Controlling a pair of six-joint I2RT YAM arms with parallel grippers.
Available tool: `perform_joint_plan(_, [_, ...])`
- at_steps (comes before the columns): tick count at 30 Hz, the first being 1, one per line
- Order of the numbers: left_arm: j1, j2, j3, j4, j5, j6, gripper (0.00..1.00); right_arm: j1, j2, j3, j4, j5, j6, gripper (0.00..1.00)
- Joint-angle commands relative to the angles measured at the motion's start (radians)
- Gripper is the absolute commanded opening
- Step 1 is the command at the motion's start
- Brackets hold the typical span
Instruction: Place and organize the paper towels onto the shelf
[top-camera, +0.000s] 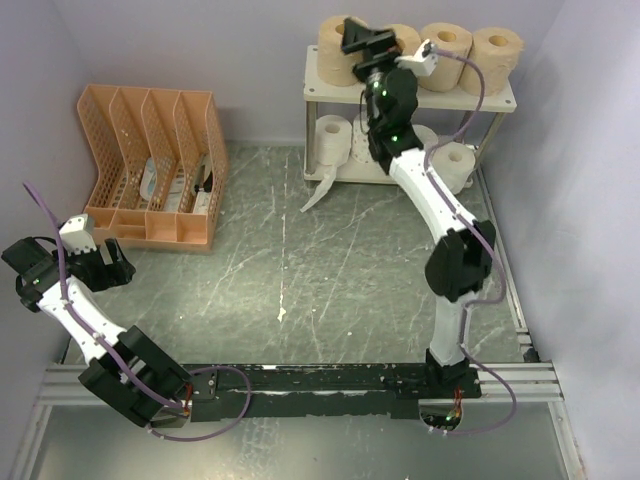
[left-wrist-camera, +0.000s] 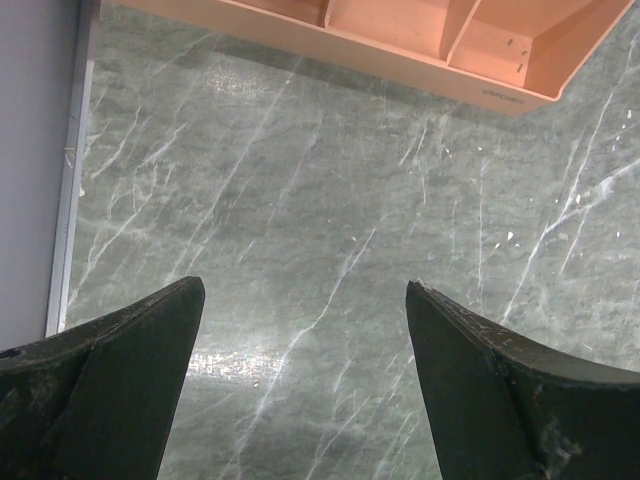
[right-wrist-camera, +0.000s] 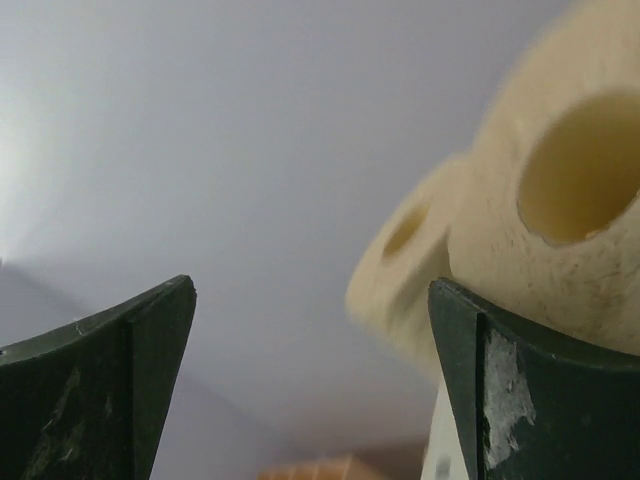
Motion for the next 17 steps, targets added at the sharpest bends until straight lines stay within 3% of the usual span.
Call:
perform_joint_plan(1, [0.020,-0.013,0.031,0.001,0.037,0.018,0.94,0.156,-0.289,-0.429,0.209,-0.117,-0.099,1.00])
perform_joint_plan(4, [0.025,-0.006,0.034,-0.003,0.046,0.026,0.94,0.273,-0.387,-0.633,0.126,-0.146,-0.199,0.95])
perform_joint_plan(6, [0.025,0.000,0.038,-0.009,0.049,0.029,0.94,0.338,-0.391,-0.704,-0.012,-0.152,-0.214,1.00])
perform_joint_plan(9, [0.026,0.004,0.038,-0.013,0.051,0.032,0.94,0.475,-0.348,-0.760,-0.209,0.030,-0.196,1.00])
perform_joint_plan(11, [0.026,0.004,0.039,-0.016,0.058,0.036,0.94,0.560,-0.345,-0.827,-0.243,0.110,-0.170,1.00])
perform_joint_plan(14, [0.026,0.002,0.039,-0.019,0.062,0.040,0.94,0.626,-0.361,-0.984,-0.144,0.163,-0.143,1.00])
perform_joint_plan(17, [0.026,0.003,0.040,-0.020,0.061,0.041,0.94,0.659,-0.335,-0.930,-0.291,0.268,-0.094,1.00])
